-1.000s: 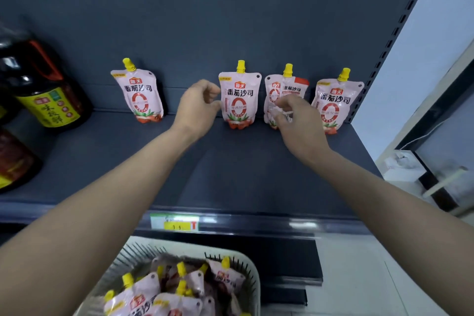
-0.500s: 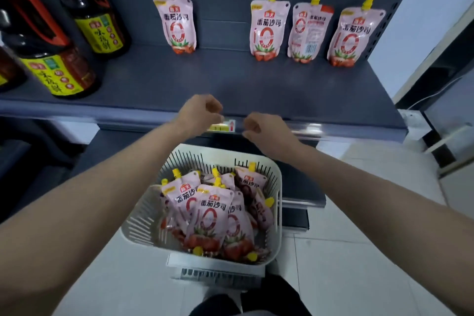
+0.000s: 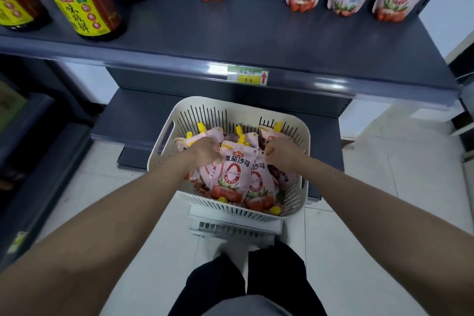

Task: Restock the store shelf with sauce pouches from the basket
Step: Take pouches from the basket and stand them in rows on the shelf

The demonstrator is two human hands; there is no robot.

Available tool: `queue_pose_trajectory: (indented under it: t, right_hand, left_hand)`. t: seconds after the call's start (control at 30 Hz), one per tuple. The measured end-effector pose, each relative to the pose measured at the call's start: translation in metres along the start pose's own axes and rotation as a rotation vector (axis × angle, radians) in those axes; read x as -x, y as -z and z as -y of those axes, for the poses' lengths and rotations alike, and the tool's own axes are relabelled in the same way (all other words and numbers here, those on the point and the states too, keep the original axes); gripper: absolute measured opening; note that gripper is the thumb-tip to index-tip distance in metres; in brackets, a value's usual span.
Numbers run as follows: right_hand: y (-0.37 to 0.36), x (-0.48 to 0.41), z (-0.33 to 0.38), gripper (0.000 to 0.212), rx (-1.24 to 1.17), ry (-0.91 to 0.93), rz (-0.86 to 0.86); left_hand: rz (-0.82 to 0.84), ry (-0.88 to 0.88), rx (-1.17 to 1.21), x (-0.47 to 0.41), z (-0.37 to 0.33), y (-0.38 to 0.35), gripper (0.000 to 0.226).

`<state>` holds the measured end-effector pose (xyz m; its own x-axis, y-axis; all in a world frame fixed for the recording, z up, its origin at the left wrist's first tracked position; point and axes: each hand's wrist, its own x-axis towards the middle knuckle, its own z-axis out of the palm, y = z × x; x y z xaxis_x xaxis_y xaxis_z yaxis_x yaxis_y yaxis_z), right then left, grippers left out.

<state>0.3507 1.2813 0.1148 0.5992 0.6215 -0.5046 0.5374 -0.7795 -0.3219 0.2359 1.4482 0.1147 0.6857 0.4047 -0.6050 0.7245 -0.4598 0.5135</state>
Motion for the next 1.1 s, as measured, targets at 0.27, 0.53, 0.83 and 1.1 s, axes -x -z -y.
queue_pose_trajectory:
  t: [0.27, 0.53, 0.83, 1.1]
  right_hand:
    - [-0.037, -0.015, -0.013, 0.014, -0.286, -0.179, 0.158]
    - [-0.049, -0.027, -0.016, 0.027, -0.618, -0.355, 0.184]
    - [-0.047, -0.026, -0.012, 0.038, -0.591, -0.336, 0.158]
    - [-0.015, -0.015, -0.002, 0.030, -0.328, -0.264, -0.072]
  left_hand:
    - [-0.022, 0.141, 0.113, -0.013, 0.002, -0.026, 0.034]
    - [0.025, 0.180, 0.304, -0.016, -0.003, -0.030, 0.066]
    - [0.010, 0.089, 0.196, -0.015, -0.011, -0.032, 0.052]
    - [-0.085, 0.025, 0.265, -0.002, -0.018, 0.013, 0.041]
